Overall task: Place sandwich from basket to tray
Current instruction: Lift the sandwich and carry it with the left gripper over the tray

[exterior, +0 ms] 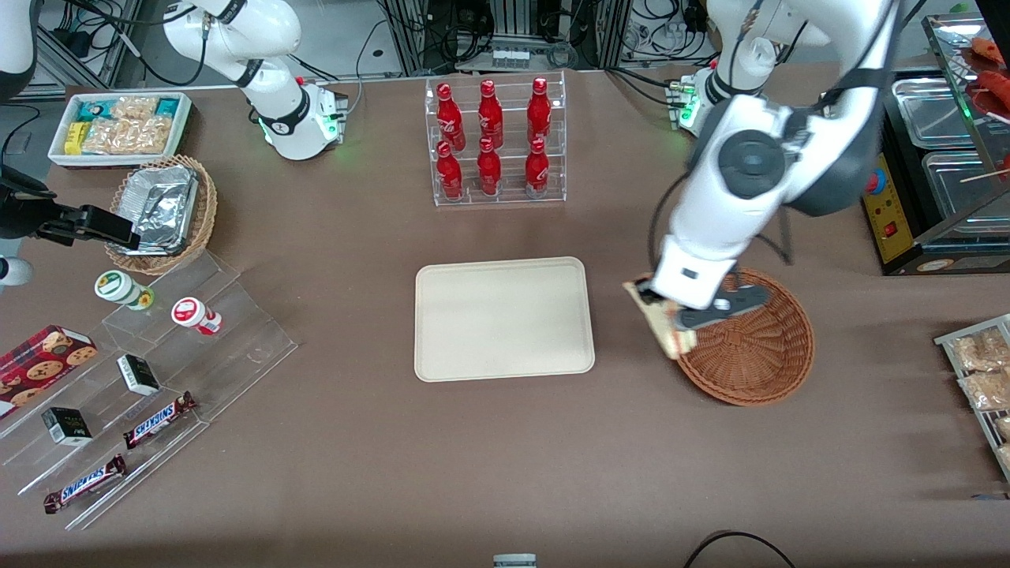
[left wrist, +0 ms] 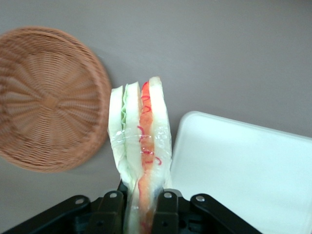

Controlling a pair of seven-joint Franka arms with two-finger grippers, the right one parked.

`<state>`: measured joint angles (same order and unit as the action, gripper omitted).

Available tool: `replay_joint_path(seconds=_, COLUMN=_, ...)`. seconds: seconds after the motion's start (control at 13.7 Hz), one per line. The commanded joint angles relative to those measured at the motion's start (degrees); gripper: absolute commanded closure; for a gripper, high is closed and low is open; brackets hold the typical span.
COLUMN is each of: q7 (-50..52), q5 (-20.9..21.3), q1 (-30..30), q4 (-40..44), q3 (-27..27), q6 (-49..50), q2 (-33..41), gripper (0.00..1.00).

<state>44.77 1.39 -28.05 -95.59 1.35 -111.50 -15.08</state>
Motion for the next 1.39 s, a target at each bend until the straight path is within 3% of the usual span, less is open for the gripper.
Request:
replay_joint_path(seconds=0.0, q7=3.5, q5=0.1, q1=-6.7, q4=6.1, q3=-0.8, q6=1.4, q2=-6.3, gripper=1.0)
replay_joint_path(seconds=0.44, q7=3.3, q5=-0.4, q1=-15.1, q4=18.1, q3=-0.8, q6=0.4, q2=-20.3, gripper=1.0)
replay_joint_path(seconds=0.73, q7=1.6, q5=-0.1, q1=-17.5, q4=18.2, q3=0.8, q6=-8.7, q2=-25.2, gripper=1.0)
replay_joint_path(seconds=0.95, q7=-0.2, q5=0.2, q1=-19.1, q4=18.1, q3=0.8, q6=-10.0, q2=-27.4, gripper=1.0)
replay_joint_path(seconds=1.1, q7=-1.3, q5=3.3, q1=-19.8, q4=18.0, q3=0.8, q6=-10.0, q2=-28.6, gripper=1.0)
replay_joint_path(seconds=1.32, q7=-1.5, q5=4.7, q1=-20.2, q4=17.9, q3=0.8, q6=-10.0, q2=-30.7, gripper=1.0)
